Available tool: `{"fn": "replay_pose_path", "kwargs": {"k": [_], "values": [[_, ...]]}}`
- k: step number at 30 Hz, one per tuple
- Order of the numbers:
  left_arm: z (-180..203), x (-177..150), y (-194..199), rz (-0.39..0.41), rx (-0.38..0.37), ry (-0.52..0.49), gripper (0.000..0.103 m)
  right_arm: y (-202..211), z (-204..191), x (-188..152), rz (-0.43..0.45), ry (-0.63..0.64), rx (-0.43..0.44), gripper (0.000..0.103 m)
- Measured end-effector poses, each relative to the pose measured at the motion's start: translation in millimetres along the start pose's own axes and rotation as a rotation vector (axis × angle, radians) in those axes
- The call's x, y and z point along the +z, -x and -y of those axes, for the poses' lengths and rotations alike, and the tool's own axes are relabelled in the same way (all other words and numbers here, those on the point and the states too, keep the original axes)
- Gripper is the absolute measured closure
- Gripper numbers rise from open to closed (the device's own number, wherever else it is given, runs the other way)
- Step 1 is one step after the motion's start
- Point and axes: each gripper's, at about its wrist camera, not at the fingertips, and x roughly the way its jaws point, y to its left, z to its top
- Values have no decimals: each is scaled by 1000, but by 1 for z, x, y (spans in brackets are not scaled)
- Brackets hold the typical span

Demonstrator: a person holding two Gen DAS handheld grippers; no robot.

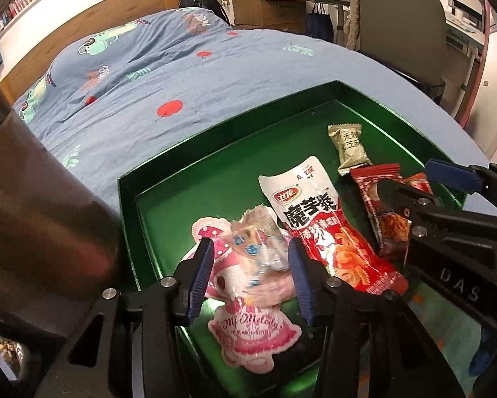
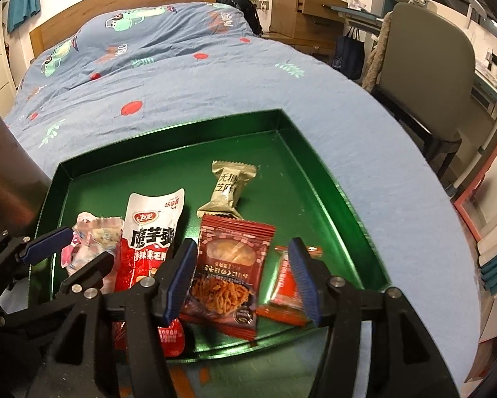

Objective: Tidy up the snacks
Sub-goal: 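Move both open tools back from the tray toward the remaining snacks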

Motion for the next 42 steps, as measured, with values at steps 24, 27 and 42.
{"fn": "replay_pose_path", "kwargs": {"k": [24, 27, 42], "values": [[1, -39, 101, 51, -88, 0, 54, 93, 6, -17, 30, -12, -18, 18], [0, -47, 113, 57, -91, 0, 53, 104, 3, -21, 33, -10, -14, 18], [-34, -85, 153, 64, -85, 39, 50, 141, -32, -48, 14, 47, 5, 16]]}}
